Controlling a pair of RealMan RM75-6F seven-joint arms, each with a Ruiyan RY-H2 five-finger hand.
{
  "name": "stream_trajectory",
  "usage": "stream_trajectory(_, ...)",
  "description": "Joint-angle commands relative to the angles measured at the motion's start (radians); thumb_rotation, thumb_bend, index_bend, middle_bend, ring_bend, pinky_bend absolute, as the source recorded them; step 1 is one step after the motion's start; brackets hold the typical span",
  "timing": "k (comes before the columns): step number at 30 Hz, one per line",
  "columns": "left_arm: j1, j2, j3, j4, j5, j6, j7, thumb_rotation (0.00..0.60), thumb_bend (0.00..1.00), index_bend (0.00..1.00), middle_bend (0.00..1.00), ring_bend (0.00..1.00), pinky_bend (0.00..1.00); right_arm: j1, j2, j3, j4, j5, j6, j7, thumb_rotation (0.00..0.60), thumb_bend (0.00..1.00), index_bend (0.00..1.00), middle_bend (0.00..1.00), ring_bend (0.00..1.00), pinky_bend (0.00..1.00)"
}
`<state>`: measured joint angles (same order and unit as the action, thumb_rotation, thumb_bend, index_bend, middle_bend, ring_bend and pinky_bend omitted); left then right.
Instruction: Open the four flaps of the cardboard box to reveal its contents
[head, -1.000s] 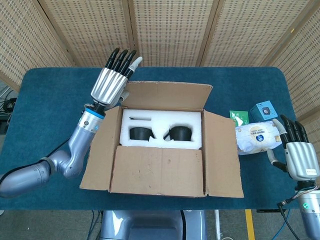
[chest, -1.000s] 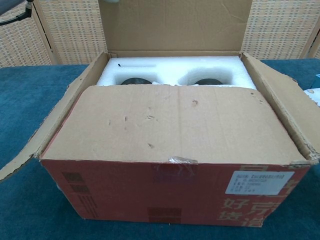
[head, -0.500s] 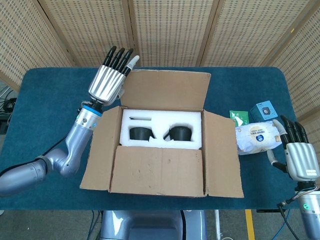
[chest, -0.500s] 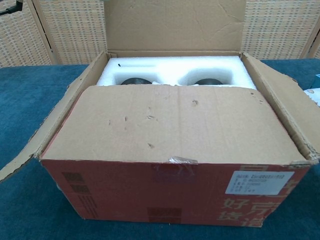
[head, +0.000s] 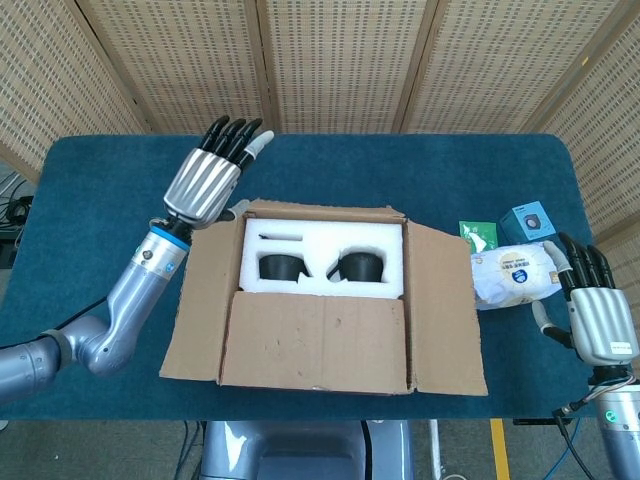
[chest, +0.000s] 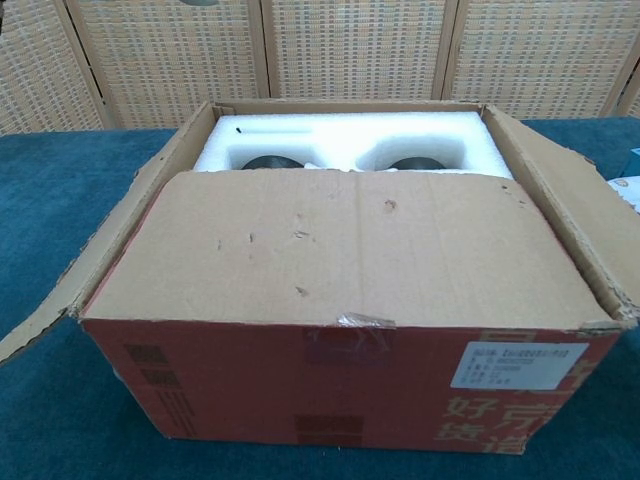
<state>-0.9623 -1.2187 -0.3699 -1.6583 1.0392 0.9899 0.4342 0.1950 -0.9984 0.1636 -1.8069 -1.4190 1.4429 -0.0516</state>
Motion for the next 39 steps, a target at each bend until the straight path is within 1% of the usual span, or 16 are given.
stream_trajectory(1, 0.037, 0.075, 0.010, -0.090, -0.018, -0.067, -0.101, 0.600, 0.30, 0.10, 0.00, 0.00, 0.00, 0.000, -0.001, -0.001, -0.001, -0.001, -0.002, 0.000, 0.600, 0.44, 0.00, 0.00, 0.00, 0.00)
stream_trajectory(3, 0.054, 0.108, 0.017, -0.130, -0.019, -0.102, -0.160, 0.600, 0.32, 0.14, 0.00, 0.00, 0.00, 0.000, -0.002, -0.002, -0.002, 0.000, -0.003, -0.001, 0.600, 0.44, 0.00, 0.00, 0.00, 0.00)
stream_trajectory(7, 0.074, 0.152, 0.031, -0.174, -0.007, -0.160, -0.254, 0.593, 0.37, 0.23, 0.00, 0.00, 0.00, 0.000, -0.003, -0.003, -0.005, -0.002, -0.003, -0.004, 0.600, 0.44, 0.00, 0.00, 0.00, 0.00)
stream_trajectory(9, 0.083, 0.166, 0.039, -0.190, 0.004, -0.183, -0.294, 0.529, 0.39, 0.27, 0.00, 0.00, 0.00, 0.000, -0.004, -0.003, -0.010, -0.004, -0.002, -0.008, 0.600, 0.44, 0.00, 0.00, 0.00, 0.00)
stream_trajectory(11, 0.091, 0.175, 0.047, -0.202, 0.021, -0.196, -0.330, 0.426, 0.40, 0.33, 0.00, 0.00, 0.00, -0.002, -0.005, -0.004, -0.009, -0.002, -0.002, -0.007, 0.600, 0.44, 0.00, 0.00, 0.00, 0.00)
stream_trajectory(13, 0.099, 0.178, 0.055, -0.212, 0.037, -0.202, -0.359, 0.374, 0.41, 0.37, 0.00, 0.00, 0.00, -0.002, -0.006, -0.004, -0.009, -0.002, -0.001, -0.007, 0.600, 0.44, 0.00, 0.00, 0.00, 0.00)
stream_trajectory(17, 0.113, 0.179, 0.070, -0.233, 0.066, -0.215, -0.411, 0.330, 0.40, 0.42, 0.00, 0.00, 0.00, -0.003, -0.006, -0.004, -0.011, -0.001, 0.000, -0.008, 0.600, 0.44, 0.00, 0.00, 0.00, 0.00)
stream_trajectory(19, 0.117, 0.179, 0.075, -0.241, 0.079, -0.219, -0.429, 0.318, 0.38, 0.44, 0.00, 0.00, 0.00, -0.004, -0.006, -0.005, -0.011, -0.002, 0.001, -0.007, 0.600, 0.44, 0.00, 0.00, 0.00, 0.00)
stream_trajectory(22, 0.125, 0.175, 0.086, -0.247, 0.109, -0.211, -0.440, 0.316, 0.36, 0.45, 0.00, 0.00, 0.00, -0.007, -0.006, -0.005, -0.011, -0.001, 0.004, -0.005, 0.600, 0.44, 0.00, 0.00, 0.00, 0.00)
stream_trajectory(28, 0.127, 0.151, 0.121, -0.237, 0.145, -0.190, -0.397, 0.300, 0.33, 0.45, 0.00, 0.00, 0.00, -0.013, -0.006, -0.007, -0.006, -0.001, 0.007, 0.007, 0.600, 0.44, 0.00, 0.00, 0.00, 0.00)
stream_trajectory(39, 0.098, 0.079, 0.167, -0.210, 0.099, -0.193, -0.305, 0.286, 0.31, 0.45, 0.00, 0.00, 0.00, -0.020, -0.004, -0.010, 0.007, 0.003, 0.005, 0.027, 0.600, 0.44, 0.00, 0.00, 0.00, 0.00)
